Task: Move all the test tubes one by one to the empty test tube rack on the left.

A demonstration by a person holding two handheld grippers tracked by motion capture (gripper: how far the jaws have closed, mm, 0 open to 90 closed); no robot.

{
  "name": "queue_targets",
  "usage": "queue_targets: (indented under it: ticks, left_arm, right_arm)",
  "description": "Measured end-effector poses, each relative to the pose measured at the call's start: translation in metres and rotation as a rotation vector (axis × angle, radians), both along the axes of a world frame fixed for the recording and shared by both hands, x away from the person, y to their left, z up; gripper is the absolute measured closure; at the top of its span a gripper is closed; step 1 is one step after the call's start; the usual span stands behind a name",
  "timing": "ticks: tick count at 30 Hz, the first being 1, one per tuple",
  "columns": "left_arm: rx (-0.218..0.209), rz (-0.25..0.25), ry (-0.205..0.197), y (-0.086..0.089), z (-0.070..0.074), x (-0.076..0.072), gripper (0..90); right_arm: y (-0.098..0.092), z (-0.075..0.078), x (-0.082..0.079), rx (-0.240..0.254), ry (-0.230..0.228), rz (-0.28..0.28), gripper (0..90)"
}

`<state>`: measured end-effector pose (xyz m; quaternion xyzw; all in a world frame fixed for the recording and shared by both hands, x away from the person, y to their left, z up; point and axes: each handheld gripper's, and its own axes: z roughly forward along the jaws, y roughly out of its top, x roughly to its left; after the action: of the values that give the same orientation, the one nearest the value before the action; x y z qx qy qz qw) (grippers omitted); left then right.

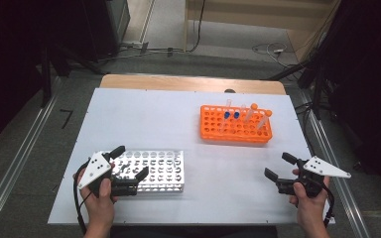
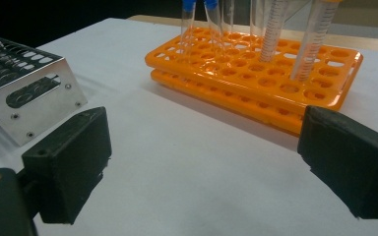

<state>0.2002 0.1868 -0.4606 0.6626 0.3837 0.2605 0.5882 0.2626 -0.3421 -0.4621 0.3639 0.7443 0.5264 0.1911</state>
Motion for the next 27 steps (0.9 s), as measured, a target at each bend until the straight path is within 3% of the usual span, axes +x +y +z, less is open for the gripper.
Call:
queue_targets:
  ticks: [5,12,18,21,25,27]
  left_arm:
    - [-0.033,-0.012,0.013,-0.001,0.003,0.000,0.0]
    - [-0.030,-0.027,0.017,-0.006,0.008,0.001,0.0]
    - [-0.009,-0.033,0.019,-0.009,0.010,0.004,0.0]
    - [-0.009,-0.040,0.020,-0.011,0.010,0.006,0.0]
    - [-0.008,-0.036,0.023,-0.013,0.010,0.006,0.0]
    - [-0.001,-0.048,0.024,-0.013,0.011,0.007,0.0]
  right_arm:
    - [0.015,0.009,0.008,0.036,0.036,0.033,11.7]
    - [0.046,0.019,0.031,-0.049,0.033,-0.001,24.1]
    - [0.067,0.015,0.057,-0.078,0.032,-0.031,43.7]
    - [0.077,0.011,0.071,-0.096,0.047,-0.025,50.1]
    - [0.084,0.007,0.089,-0.071,0.072,-0.011,57.7]
    - [0.088,0.005,0.097,-0.084,0.080,-0.019,58.7]
